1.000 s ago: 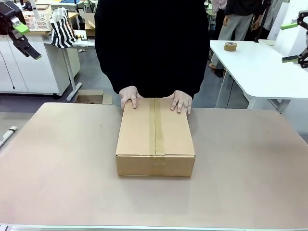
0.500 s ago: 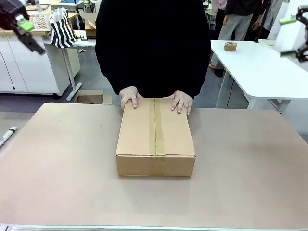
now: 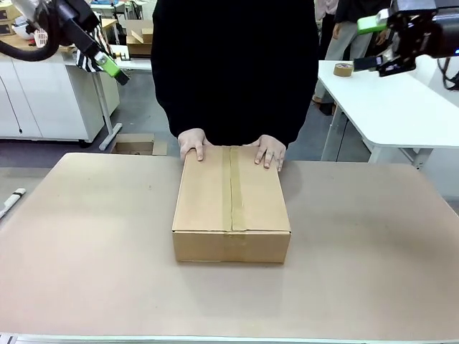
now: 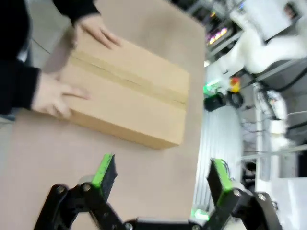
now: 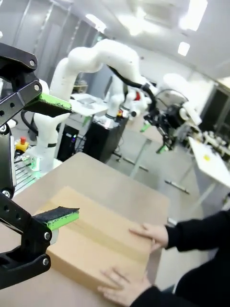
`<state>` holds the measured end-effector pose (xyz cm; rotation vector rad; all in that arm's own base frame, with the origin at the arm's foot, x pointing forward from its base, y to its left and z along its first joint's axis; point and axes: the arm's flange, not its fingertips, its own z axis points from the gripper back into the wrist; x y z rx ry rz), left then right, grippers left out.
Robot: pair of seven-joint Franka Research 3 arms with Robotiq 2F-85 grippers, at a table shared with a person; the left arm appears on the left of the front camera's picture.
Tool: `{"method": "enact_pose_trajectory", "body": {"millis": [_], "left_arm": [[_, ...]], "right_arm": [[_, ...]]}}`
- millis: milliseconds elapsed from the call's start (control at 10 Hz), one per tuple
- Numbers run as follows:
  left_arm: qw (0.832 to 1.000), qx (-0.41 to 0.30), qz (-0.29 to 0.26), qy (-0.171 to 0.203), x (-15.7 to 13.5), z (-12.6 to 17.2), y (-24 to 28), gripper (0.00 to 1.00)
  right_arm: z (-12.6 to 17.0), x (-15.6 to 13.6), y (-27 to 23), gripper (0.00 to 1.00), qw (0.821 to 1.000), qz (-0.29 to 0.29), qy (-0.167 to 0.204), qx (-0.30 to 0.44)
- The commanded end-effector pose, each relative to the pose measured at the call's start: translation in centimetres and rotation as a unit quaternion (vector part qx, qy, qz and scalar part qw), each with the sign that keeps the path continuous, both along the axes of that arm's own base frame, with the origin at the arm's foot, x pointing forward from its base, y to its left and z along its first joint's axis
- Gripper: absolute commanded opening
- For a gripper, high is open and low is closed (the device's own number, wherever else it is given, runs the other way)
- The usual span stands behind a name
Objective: Pack the gift set into the box.
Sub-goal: Press and hold the closed box until the human finishes sealing it.
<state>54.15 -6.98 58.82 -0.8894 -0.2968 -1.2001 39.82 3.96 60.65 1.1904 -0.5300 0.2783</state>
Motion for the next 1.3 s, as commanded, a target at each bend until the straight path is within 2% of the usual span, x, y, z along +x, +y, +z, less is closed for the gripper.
{"method": "enact_pose_trajectory", "body": {"millis": [0,100,200,300,400,500,600,700,800,900,1000,1100,1200], "left_arm": [[1.000,-0.017,-0.008,0.009,0.8,2.1,1.3,1.00],[1.000,-0.017,-0.008,0.009,0.8,2.1,1.3,1.00],[1.000,-0.002,-0.002,0.001,0.2,0.4,0.4,1.00],[0.979,0.020,0.034,-0.200,1.2,-0.4,-2.0,1.00],[0.955,0.003,0.047,-0.292,1.1,-1.1,-2.5,1.00],[0.898,0.015,0.113,-0.426,0.6,-2.7,-2.4,1.00],[0.884,-0.041,0.157,-0.438,0.1,-4.0,-1.9,1.00],[0.866,-0.056,0.198,-0.455,-0.7,-4.5,-0.8,1.00],[0.867,-0.097,0.230,-0.432,-1.6,-4.8,0.4,1.00],[0.879,-0.127,0.244,-0.390,-2.4,-5.5,1.7,1.00],[0.942,-0.177,0.182,-0.221,-2.3,-6.6,2.3,1.00],[0.889,-0.067,0.260,-0.371,-0.3,-4.4,1.6,1.00],[0.903,-0.119,0.247,-0.332,-1.7,-5.5,1.5,1.00]], "right_arm": [[1.4,0.5,-2.4,1.00,0.998,-0.035,0.045,-0.006],[1.4,0.5,-2.4,1.00,0.998,-0.035,0.045,-0.006],[0.2,0.2,-1.6,1.00,1.000,-0.022,0.018,-0.002],[-0.6,0.5,0.7,1.00,0.994,0.074,-0.084,0.011],[-1.6,0.4,1.7,1.00,0.976,0.146,-0.157,0.044],[-4.1,0.3,2.9,1.00,0.949,0.200,-0.226,0.087],[-6.5,-0.1,4.4,1.00,0.935,0.214,-0.263,0.104],[-8.4,-1.2,5.7,1.00,0.919,0.226,-0.301,0.117],[-10.0,-2.3,6.7,1.00,0.917,0.230,-0.306,0.116],[-12.4,-2.9,6.8,1.00,0.946,0.212,-0.236,0.059],[-8.2,-1.9,6.6,1.00,0.932,0.208,-0.285,0.078],[-8.2,-1.9,6.6,1.00,0.932,0.208,-0.285,0.078],[-11.5,-2.7,7.1,1.00,0.933,0.218,-0.275,0.080]]}}
